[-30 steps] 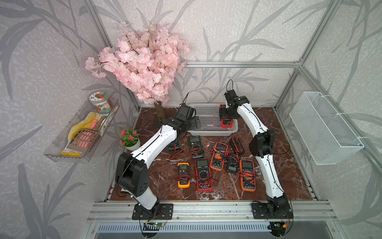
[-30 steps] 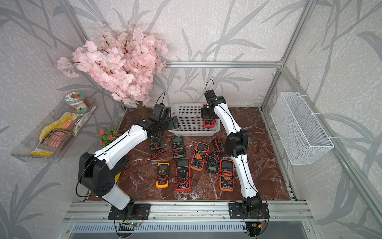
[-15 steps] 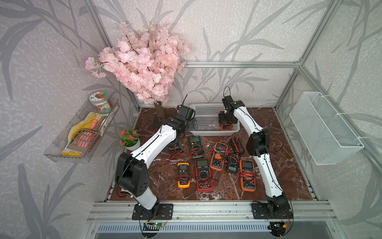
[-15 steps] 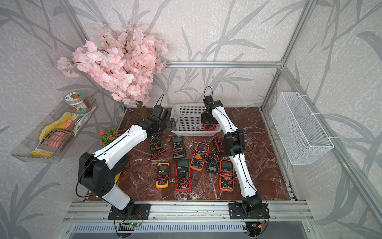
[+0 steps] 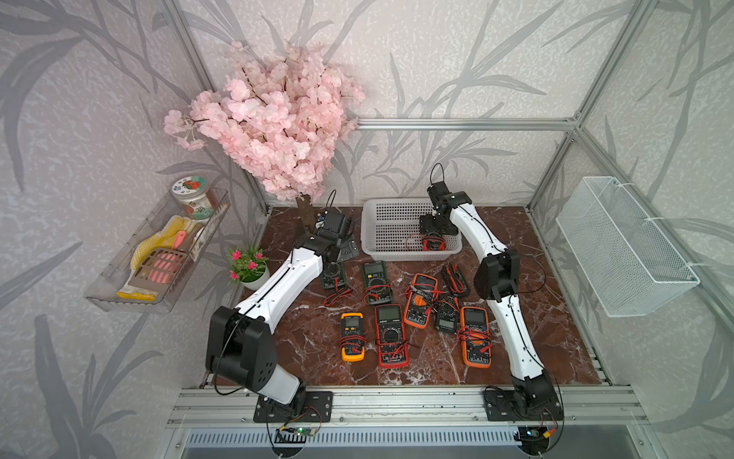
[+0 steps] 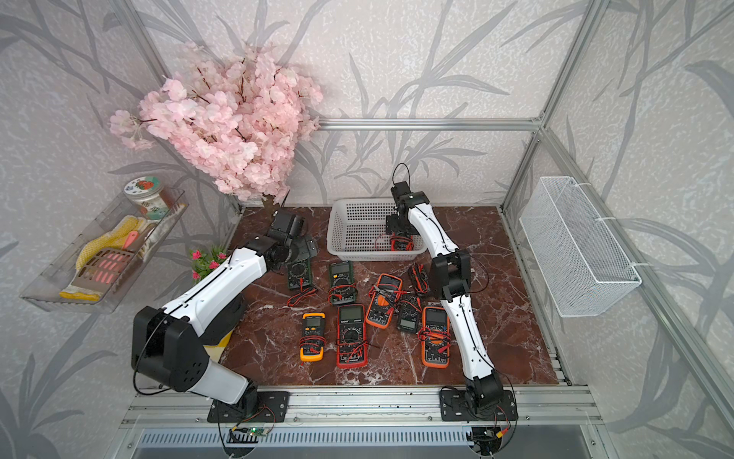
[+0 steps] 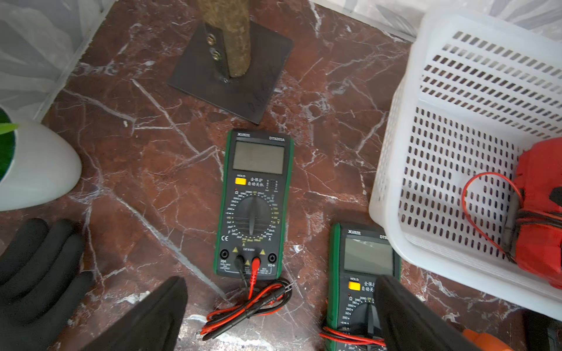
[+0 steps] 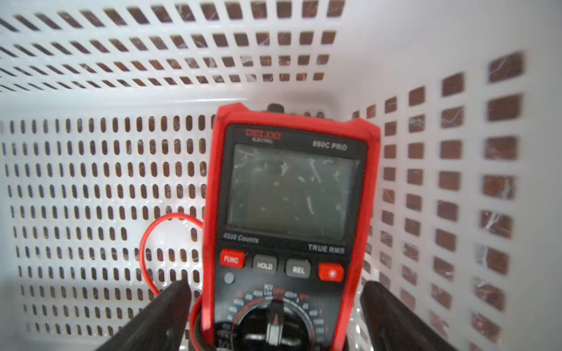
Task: Put the multimeter into the basket
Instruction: Place the multimeter in the basket.
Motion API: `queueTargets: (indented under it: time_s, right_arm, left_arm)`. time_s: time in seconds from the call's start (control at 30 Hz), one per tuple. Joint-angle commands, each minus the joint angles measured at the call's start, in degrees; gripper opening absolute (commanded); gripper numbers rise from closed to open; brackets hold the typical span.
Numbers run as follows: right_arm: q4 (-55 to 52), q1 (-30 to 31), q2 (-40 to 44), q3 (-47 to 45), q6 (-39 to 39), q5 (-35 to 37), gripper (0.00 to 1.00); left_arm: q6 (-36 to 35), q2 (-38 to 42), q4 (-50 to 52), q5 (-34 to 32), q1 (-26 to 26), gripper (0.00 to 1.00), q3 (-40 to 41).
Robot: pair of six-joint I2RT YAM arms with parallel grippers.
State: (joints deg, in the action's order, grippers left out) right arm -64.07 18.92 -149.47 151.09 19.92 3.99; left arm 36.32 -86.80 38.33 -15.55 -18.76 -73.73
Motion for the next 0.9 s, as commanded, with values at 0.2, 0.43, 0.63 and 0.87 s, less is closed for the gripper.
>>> queueTargets:
  time_s: [0.2, 0.43, 0.63, 0.87]
  right_arm:
    - [1.62, 0.29, 15.33, -7.42, 1.48, 1.65, 0.99]
    - [4.72, 1.28, 25.91, -18.10, 5.49, -0.16, 0.99]
    - [28.53, -1.14, 39.68, -42.36, 13.31, -19.61, 0.99]
    - [24.11, 4.05, 43.91, -46.57, 7.91, -20.23, 0.99]
  left_arm:
    - [0.34, 1.95, -0.31, -3.12, 3.37, 1.00, 5.08]
    - [-0.61, -0.39, -3.30, -2.26, 4.26, 1.00, 7.28]
    - [-1.00, -4.76, -3.37, -2.39, 4.53, 1.00, 6.16]
    - [-4.54, -9.44, -4.04, -1.19, 5.18, 1.00, 4.93]
